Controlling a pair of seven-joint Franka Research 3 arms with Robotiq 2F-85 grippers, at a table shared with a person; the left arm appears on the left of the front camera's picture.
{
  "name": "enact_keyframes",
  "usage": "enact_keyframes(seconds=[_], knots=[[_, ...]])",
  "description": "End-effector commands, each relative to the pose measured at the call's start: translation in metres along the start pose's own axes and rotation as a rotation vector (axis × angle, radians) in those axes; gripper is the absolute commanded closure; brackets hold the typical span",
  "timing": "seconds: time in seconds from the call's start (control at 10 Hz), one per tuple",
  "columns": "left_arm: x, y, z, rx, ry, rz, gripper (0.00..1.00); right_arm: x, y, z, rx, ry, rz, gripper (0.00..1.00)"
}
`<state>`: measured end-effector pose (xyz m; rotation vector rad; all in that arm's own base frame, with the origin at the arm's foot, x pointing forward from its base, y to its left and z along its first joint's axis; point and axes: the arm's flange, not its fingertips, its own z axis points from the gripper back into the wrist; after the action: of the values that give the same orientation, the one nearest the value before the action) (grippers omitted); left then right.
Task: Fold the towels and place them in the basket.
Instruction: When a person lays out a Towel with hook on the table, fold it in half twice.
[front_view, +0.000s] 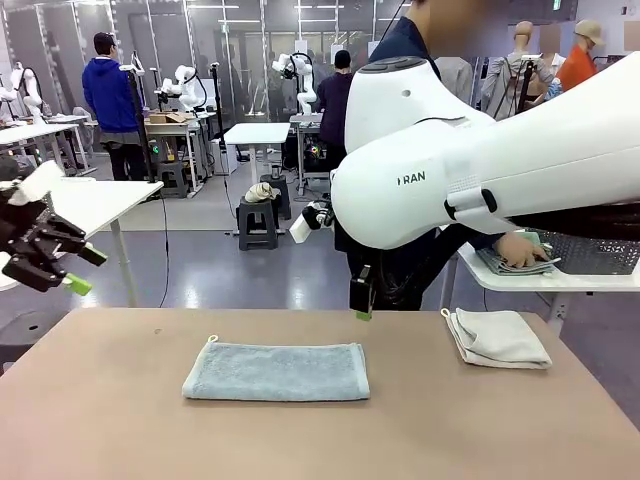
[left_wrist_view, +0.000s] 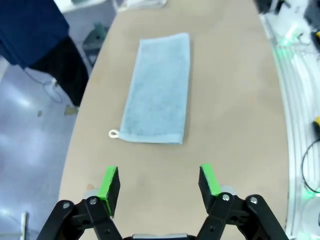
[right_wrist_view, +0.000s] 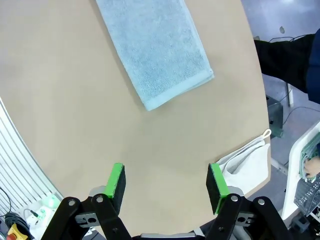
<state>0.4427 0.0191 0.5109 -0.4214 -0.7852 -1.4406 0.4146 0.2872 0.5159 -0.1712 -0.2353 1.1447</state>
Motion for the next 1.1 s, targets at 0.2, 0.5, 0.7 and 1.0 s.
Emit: enact_keyframes(seconds=[0.2, 0.5, 0.7, 1.0], knots=[[-0.046, 0.011, 0.012, -0.082, -0.149, 0.069, 0.19, 0.0, -0.003, 0.001, -0.004, -0.002, 0.022, 0.19], [-0.062, 0.015, 0.016, -0.081, -0.164, 0.113, 0.19, 0.001, 0.001, 0.001, 0.008, -0.002, -0.007, 0.19], [-0.066, 0.008, 0.014, -0.081, -0.137, 0.121, 0.19, -0.002, 0.001, 0.001, 0.018, -0.034, -0.057, 0.19], [-0.066, 0.008, 0.014, -0.081, -0.137, 0.121, 0.19, -0.003, -0.002, 0.002, 0.092, -0.031, -0.269, 0.19]])
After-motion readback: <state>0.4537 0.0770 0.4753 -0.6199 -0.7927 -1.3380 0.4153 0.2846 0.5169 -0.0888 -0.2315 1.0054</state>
